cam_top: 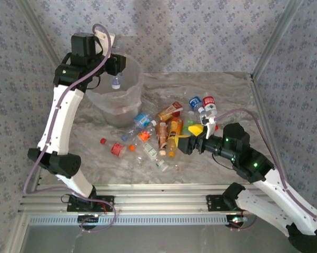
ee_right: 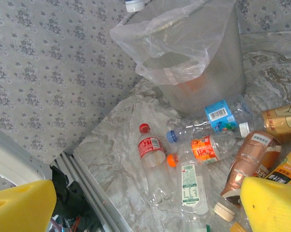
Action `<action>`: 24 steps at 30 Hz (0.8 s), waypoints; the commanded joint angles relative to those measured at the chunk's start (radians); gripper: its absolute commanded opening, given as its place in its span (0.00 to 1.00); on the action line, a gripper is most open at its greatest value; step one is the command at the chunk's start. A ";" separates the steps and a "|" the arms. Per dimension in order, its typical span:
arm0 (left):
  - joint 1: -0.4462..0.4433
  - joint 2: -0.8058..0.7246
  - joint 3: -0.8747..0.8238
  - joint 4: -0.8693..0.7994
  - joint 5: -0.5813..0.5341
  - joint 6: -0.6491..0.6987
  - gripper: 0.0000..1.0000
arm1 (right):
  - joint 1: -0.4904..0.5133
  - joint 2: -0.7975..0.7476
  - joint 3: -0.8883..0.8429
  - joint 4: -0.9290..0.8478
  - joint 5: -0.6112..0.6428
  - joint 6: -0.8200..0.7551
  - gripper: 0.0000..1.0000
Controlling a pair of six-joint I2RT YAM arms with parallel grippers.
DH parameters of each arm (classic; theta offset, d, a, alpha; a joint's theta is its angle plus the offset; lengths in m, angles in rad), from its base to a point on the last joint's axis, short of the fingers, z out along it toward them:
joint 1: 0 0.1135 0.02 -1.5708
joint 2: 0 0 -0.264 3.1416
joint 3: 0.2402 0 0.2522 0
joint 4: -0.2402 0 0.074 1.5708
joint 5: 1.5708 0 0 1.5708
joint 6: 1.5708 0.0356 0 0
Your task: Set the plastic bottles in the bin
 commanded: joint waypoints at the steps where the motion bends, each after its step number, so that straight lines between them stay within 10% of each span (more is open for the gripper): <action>1: 0.016 0.036 0.037 -0.029 0.042 0.052 0.46 | -0.003 -0.019 0.014 -0.021 0.014 -0.017 1.00; 24: 0.056 0.141 -0.244 0.103 0.059 0.156 0.48 | -0.004 -0.071 0.005 -0.067 0.036 -0.010 1.00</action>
